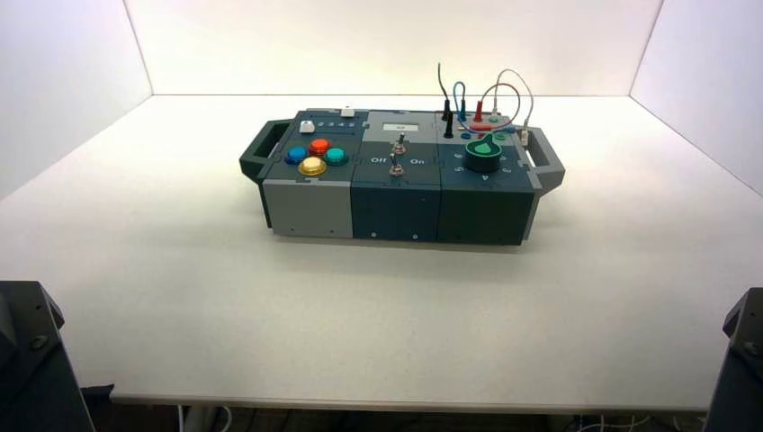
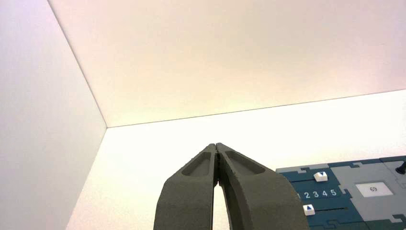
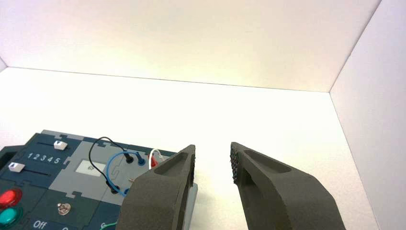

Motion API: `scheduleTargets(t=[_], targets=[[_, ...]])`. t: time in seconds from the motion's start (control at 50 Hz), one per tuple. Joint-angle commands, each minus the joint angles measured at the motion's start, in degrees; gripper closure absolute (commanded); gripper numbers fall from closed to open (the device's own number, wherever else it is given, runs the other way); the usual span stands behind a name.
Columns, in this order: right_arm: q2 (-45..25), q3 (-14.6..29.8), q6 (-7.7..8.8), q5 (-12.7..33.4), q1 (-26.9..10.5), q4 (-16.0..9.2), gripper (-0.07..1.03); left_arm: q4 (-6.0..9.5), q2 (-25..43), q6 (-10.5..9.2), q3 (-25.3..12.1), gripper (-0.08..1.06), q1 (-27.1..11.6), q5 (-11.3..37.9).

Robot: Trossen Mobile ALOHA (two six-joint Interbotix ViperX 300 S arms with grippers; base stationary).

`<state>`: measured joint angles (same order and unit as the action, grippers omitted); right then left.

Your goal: Push the blue button with the right gripper.

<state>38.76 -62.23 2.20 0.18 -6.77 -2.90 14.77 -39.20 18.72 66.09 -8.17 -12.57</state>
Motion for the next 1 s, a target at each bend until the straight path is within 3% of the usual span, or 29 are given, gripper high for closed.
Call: scheduleTargets(t=[0.02, 0.46, 0.62, 1.0], targets=[[0.2, 1.0, -0.18, -0.4, 0.1, -0.2, 0.55, 0.09, -0.1, -0.18, -1.0, 1.01, 0.2, -0.6], [0.1, 1.1, -0.09, -0.1, 0.1, -0.2, 0.55, 0.09, -0.1, -0.18, -1.1, 1.01, 0.2, -0.6], [0.1, 1.8, -0.09, 3.0, -0.6, -0.2, 0.55, 0.09, -0.1, -0.18, -1.1, 1.01, 0.2, -0.3], [-0.4, 5.8, 0.18, 11.7, -9.7, -1.3, 0.55, 0.70, 0.3, -0.70, -1.6, 1.01, 0.2, 1.8]])
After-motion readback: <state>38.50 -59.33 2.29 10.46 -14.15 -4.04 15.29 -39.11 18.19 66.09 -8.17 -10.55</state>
